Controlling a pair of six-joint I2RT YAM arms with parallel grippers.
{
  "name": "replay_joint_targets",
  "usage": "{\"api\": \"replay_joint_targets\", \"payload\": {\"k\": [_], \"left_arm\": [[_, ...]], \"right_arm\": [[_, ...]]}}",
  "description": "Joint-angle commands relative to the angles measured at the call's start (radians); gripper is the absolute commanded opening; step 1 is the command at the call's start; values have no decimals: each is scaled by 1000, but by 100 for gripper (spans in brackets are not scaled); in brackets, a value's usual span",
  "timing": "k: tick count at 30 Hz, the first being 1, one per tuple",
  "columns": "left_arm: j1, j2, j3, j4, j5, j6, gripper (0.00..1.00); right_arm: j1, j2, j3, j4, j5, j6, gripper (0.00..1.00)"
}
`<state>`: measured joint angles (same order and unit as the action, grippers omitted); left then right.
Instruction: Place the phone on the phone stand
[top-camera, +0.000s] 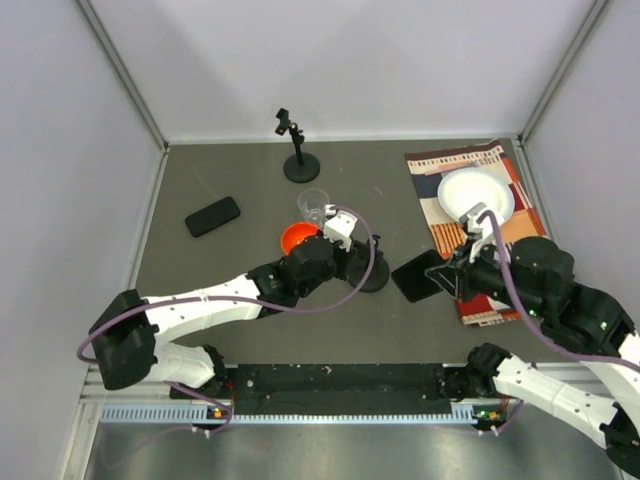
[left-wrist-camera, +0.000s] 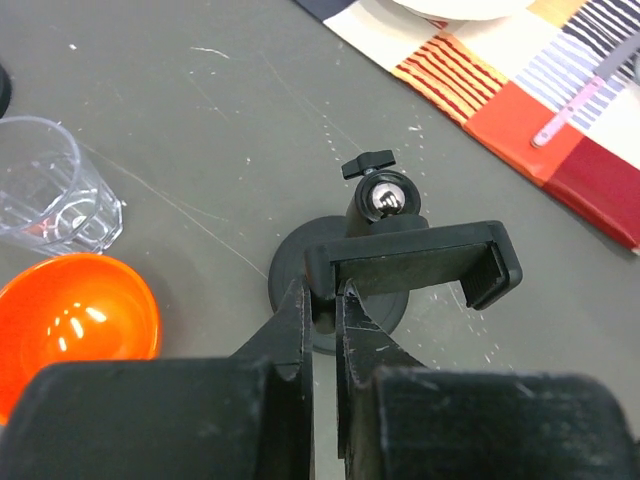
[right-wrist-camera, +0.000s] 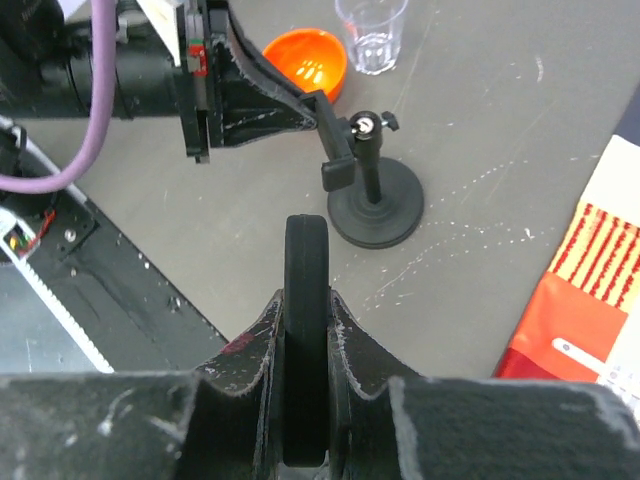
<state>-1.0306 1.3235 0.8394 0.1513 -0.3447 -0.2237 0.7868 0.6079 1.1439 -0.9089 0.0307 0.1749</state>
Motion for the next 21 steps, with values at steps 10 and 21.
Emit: {"api": "replay_joint_targets", "payload": {"k": [10,21], "left_arm": [[15,-172,-43,-22,432,283,0],[102,-150,-37,-48,630,336,0]], "right_arm": [[-6,79,-67,194,-679,-474,0],[221,297,-29,324,-684,-802,0]]}}
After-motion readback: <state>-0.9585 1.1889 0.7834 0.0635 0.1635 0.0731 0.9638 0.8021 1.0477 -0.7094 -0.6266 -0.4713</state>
